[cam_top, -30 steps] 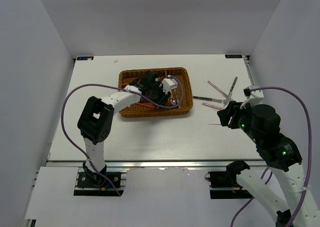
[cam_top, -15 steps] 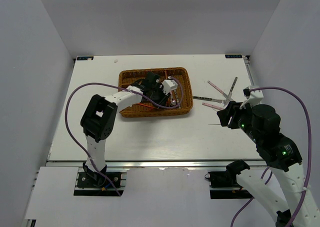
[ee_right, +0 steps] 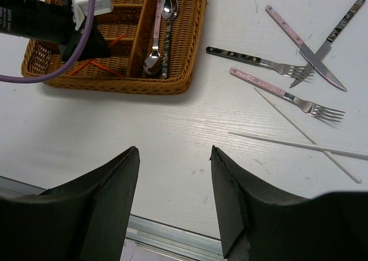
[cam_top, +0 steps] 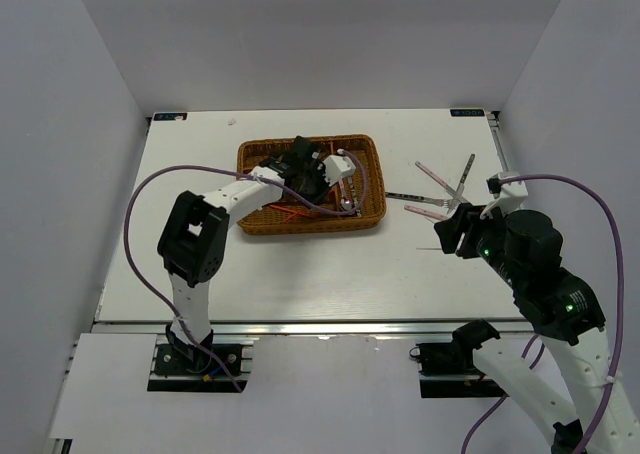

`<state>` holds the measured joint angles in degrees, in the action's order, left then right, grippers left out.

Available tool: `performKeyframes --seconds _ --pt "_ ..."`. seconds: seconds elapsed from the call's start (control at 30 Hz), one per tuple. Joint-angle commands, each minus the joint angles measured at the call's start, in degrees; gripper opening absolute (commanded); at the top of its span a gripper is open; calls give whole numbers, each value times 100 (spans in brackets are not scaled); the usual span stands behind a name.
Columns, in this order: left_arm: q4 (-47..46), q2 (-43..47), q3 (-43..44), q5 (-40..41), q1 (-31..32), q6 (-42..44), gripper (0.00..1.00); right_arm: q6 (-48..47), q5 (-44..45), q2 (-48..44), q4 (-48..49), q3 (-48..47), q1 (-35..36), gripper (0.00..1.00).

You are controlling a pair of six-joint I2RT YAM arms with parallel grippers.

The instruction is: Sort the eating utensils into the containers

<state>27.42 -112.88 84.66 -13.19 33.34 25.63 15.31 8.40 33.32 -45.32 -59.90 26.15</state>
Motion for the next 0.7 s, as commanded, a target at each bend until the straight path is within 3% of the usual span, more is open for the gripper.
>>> performKeyframes --seconds 0.0,0.23,0.47,0.57,0.6,0.67 --pt "615 512 139 394 41 592 11 -116 -23 -54 155 -83 -5 59" --pt "748 539 -397 1046 41 970 9 -134 -6 -27 155 -110 -5 59" --pt "388 837 -407 1582 41 656 31 -125 56 43 216 -48 -5 62" --pt "-52 1162 -328 1838 49 180 58 -37 100 183 331 92 -14 65" --pt "-166 1450 -310 1820 67 101 98 -11 100 236 374 145 -14 67" --pt "-490 1777 -293 1899 102 -292 98 146 118 437 497 259 -14 70"
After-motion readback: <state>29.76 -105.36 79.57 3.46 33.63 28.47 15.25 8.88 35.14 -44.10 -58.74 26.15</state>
